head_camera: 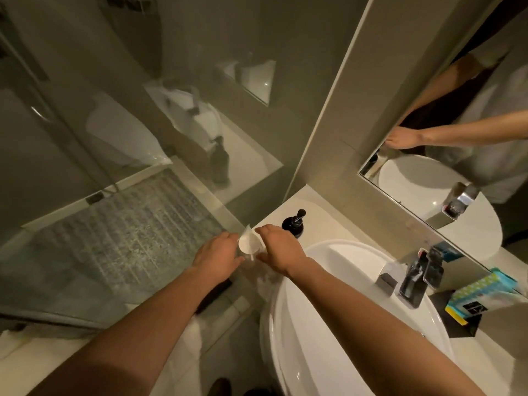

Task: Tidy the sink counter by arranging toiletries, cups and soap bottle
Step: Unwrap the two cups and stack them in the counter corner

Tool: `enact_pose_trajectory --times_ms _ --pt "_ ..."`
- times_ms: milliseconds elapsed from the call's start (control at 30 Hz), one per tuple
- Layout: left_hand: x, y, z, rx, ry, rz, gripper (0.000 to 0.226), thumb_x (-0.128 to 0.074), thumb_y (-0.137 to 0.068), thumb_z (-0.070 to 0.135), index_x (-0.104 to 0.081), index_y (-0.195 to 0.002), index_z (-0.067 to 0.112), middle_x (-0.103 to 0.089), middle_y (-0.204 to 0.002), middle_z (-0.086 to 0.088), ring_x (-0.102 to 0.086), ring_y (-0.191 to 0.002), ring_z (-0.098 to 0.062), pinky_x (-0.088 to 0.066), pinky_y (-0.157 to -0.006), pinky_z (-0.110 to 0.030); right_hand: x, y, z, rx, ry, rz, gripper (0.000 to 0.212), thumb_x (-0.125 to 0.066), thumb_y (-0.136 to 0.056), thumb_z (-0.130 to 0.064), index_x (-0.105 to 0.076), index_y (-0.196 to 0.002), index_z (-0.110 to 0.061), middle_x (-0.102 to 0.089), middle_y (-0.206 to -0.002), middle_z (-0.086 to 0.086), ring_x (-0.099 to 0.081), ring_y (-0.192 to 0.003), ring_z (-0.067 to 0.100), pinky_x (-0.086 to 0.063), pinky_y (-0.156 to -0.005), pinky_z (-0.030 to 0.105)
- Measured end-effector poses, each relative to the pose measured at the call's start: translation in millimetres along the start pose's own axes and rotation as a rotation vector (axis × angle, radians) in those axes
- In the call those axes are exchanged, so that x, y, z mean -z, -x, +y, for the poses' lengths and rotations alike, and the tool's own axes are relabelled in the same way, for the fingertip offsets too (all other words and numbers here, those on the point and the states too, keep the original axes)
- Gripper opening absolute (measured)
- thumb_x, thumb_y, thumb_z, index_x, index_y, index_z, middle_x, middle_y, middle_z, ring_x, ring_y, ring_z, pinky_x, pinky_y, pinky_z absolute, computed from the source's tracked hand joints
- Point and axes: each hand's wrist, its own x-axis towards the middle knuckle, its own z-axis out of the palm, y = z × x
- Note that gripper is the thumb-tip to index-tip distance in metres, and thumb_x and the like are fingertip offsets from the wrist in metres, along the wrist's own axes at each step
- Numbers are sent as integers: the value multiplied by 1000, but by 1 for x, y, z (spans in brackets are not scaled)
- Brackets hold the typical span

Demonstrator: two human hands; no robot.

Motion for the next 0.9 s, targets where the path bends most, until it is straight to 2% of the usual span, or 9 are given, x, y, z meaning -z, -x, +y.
enact_pose_trajectory --times_ms 233,400,500,733,900 --pt "-12 -17 -3 36 59 -20 47 -80 -80 42 -63 -119 24 -66 -113 0 -64 -99 -22 -52 -79 -37 -10 -22 6 12 68 -61 45 -73 -81 -45 -66 -117 -18 -68 -110 7 -63 -104 29 -48 -82 36" --pt "-15 -17 -10 31 66 -12 44 -80 -82 40 -65 -120 23 -67 -112 0 -64 -99 -22 -50 -77 -35 -14 -27 7 57 29 -66 54 -74 -79 -51 -65 -120 -18 -70 -114 7 -63 -107 28 -49 -86 37" --pt "-7 -12 -14 28 96 -38 43 -80 -81 39 -66 -119 26 -69 -111 2 -64 -97 -22 -54 -80 -39 -11 -24 4 80 1 -60 58 -76 -79 -52 -64 -125 -19 -70 -120 6 -62 -111 27 -50 -92 37" --pt "41 14 -18 -50 155 -50 52 -79 -81 47 -63 -128 32 -71 -117 5 -65 -105 -18 -54 -88 -41 17 1 -9 114 -221 14 63 -80 -79 -48 -62 -132 -20 -68 -129 2 -60 -118 22 -46 -96 34" --pt "78 37 -1 -127 231 -29 57 -80 -80 47 -62 -132 33 -70 -120 11 -63 -108 -8 -54 -93 -39 44 40 -15 78 -477 98 61 -82 -78 -46 -64 -131 -23 -70 -124 -5 -63 -107 9 -53 -94 34"
